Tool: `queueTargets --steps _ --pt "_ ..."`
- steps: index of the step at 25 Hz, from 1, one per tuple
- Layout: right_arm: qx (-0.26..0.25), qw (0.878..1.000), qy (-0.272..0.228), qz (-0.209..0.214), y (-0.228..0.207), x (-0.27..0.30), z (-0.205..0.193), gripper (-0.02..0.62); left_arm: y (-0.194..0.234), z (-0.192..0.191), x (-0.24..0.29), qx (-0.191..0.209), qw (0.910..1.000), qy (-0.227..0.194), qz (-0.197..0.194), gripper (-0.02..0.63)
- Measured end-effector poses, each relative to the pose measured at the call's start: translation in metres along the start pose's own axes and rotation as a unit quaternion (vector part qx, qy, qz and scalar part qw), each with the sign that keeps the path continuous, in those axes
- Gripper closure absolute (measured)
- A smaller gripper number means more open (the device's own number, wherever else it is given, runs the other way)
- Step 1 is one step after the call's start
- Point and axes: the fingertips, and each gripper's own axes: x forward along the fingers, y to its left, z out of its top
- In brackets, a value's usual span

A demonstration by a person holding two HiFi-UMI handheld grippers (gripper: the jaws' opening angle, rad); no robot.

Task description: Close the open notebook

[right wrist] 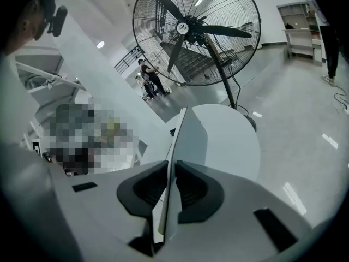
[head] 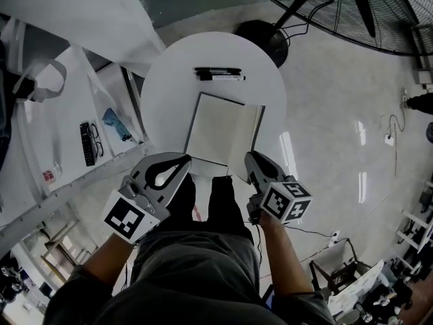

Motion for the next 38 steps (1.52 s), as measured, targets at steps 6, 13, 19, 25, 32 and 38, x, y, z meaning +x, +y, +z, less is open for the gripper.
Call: queueTargets --steps 6,13,19,25,32,38 --pt "-0.014 1.000 0.009 0.005 0.022 0.017 -0.001 0.537 0.018 -0.004 -0.018 -0.009 0.9998 -0.005 0.015 0.591" --pt "-0.026 0.999 0.023 0.016 0.046 0.041 -0.007 0.534 0.033 -0.009 -0.037 -0.017 0.9994 -0.011 0.029 0.591" --pt "-0.043 0.998 0.037 0.011 0.060 0.060 -0.012 0.535 0.048 -0.015 -0.050 -0.026 0.9988 -0.011 0.041 0.591" --pt "-0.054 0.997 0.051 0.009 0.069 0.079 -0.019 0.535 0.062 -0.020 -0.059 -0.037 0.9980 -0.012 0.050 0.591" --pt "-0.065 0.995 0.069 0.008 0.075 0.105 -0.029 0.535 0.074 -0.025 -0.065 -0.046 0.9973 -0.010 0.057 0.591" --pt "-0.071 0.994 0.081 0.004 0.078 0.121 -0.037 0.535 0.083 -0.030 -0.070 -0.055 0.9964 -0.011 0.064 0.591"
